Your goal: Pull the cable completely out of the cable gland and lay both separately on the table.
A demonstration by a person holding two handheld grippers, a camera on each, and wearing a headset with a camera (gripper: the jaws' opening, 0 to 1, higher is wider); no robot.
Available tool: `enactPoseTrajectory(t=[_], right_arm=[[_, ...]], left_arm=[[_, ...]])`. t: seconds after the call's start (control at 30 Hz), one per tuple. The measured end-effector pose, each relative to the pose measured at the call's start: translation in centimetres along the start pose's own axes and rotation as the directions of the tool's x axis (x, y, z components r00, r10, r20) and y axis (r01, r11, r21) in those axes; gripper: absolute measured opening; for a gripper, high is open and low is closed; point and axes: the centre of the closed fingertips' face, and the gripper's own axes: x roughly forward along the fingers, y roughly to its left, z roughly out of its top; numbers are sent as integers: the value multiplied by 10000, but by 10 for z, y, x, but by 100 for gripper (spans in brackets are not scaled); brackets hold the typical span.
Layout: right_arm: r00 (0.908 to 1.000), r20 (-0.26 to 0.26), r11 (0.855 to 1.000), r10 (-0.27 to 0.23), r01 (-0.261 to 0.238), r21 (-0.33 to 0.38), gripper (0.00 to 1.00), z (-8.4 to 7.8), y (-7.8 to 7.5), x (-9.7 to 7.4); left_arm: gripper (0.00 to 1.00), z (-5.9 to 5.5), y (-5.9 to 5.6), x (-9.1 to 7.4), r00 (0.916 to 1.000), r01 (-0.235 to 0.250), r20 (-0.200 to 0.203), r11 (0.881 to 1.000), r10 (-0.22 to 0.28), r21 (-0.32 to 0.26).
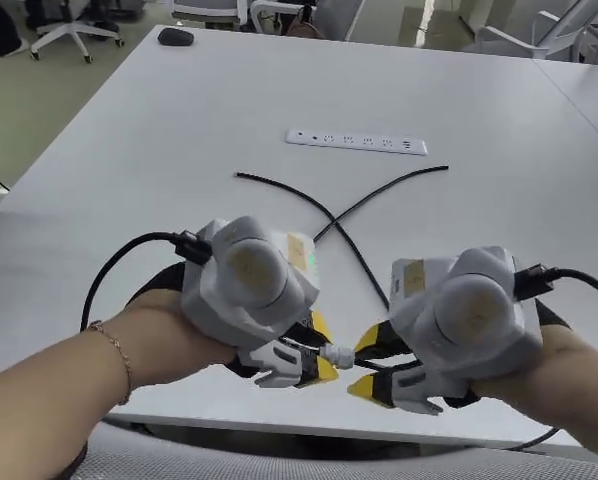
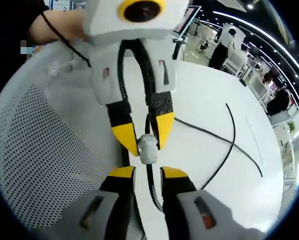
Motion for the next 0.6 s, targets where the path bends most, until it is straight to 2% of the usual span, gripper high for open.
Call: enactPoseTrajectory(t=[0.1, 0.23, 0.27, 0.33, 0.5, 0.6], right_arm=[[9984, 306, 9986, -482, 488, -209, 15, 6, -7, 1], [9983, 444, 9990, -385, 394, -201, 4, 6, -3, 3], [9978, 407, 9982, -531, 541, -248, 4, 5, -4, 3], [9979, 170, 9971, -632, 639, -405, 3, 1, -7, 4], [9943, -258, 9946, -1036, 1035, -29, 4, -11, -17, 4], [9843, -1029, 9879, -1433, 1486, 454, 4, -30, -28, 2]], left_arm=[[17, 2, 1, 0, 9999, -90, 93, 9999, 89, 107], [17, 2, 7, 0, 9992, -329, 204, 9995, 330, -39], [17, 1, 8, -1, 9992, -337, 204, 9993, 340, -134], [17, -2, 11, -1, 9990, -445, 100, 9989, 447, -119], [17, -9, 18, -6, 9977, -667, 50, 9966, 670, -489], [17, -11, 22, -7, 9967, -804, 26, 9949, 807, -608]])
